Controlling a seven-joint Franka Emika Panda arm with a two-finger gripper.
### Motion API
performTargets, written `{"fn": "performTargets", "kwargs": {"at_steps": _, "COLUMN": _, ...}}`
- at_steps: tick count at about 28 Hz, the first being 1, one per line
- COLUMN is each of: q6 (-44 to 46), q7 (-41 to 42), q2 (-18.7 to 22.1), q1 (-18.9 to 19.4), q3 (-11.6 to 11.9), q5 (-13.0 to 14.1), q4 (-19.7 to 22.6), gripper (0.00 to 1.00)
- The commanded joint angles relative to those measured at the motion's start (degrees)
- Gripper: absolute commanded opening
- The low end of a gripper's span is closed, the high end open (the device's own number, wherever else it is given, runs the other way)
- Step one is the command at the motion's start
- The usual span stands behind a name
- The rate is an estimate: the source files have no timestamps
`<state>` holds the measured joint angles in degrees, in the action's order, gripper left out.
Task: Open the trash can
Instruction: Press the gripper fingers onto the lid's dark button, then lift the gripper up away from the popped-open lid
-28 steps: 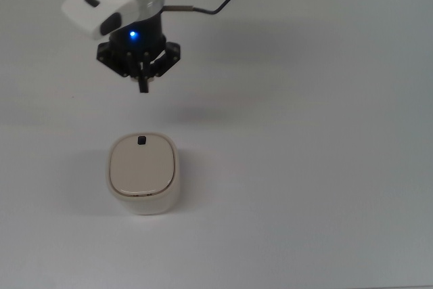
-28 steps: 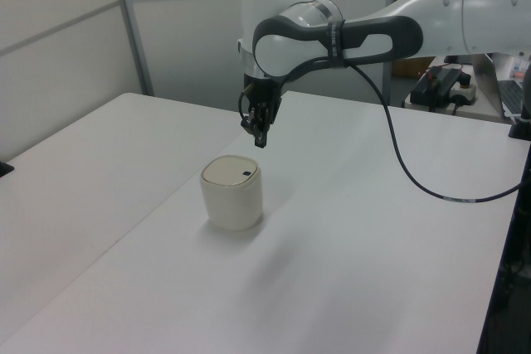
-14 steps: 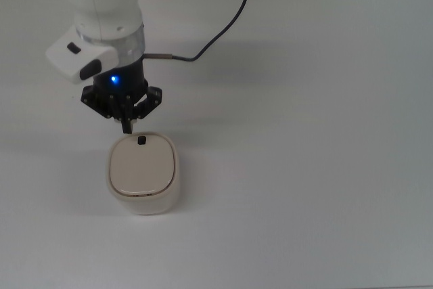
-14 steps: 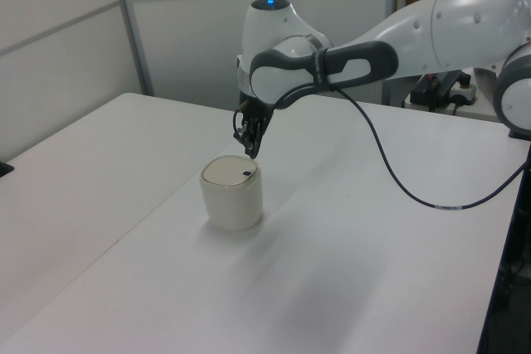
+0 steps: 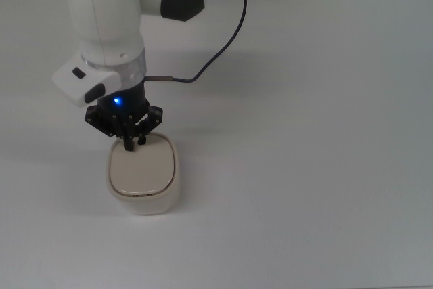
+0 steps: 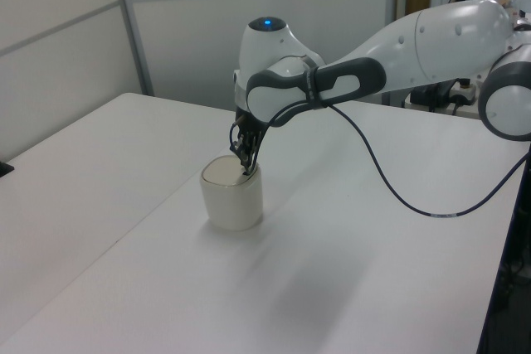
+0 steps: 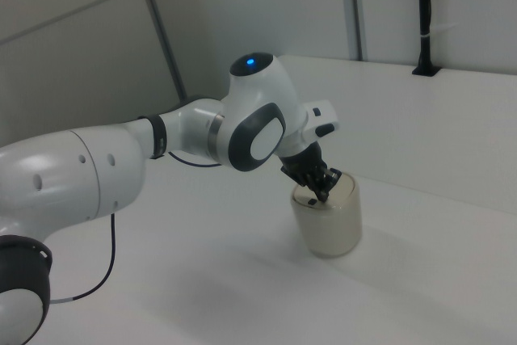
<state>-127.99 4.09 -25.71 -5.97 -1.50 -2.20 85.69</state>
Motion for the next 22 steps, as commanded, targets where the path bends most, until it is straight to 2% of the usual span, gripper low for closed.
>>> {"fn": "performTargets", "kwargs": {"at_steps": 1, "q6": -1.73, "q7": 1.18, "q2": -1.97, "q1": 0.7, "q3": -0.09, "q5": 0.09, "q4": -0.26, "gripper": 0.0}}
{"fn": "performTargets", "kwargs": {"at_steps": 10, "q6": -2.26, "q7": 0.83, "q2": -1.36, "q1": 0.52, "q3": -0.17, "q5": 0.0, "q4": -0.35, "gripper": 0.0}}
{"fn": "performTargets", "kwargs": {"at_steps": 15, "q6": -0.33, "q7": 0.66, "q2": 3.29, "q1": 0.08, "q3": -0.26, "q5": 1.49, "q4": -1.05, "gripper": 0.0}}
{"fn": "performTargets", "kwargs": {"at_steps": 18, "q6": 4.31, "q7": 0.74, "q2": 6.18, "q1": 0.08, "q3": -0.17, "q5": 3.77, "q4": -1.23, "gripper": 0.0}}
{"fn": "performTargets", "kwargs": {"at_steps": 22, "q6": 7.92, "q7": 0.57, "q2": 9.0, "q1": 0.26, "q3": -0.35, "q5": 4.31, "q4": -1.41, "gripper": 0.0}}
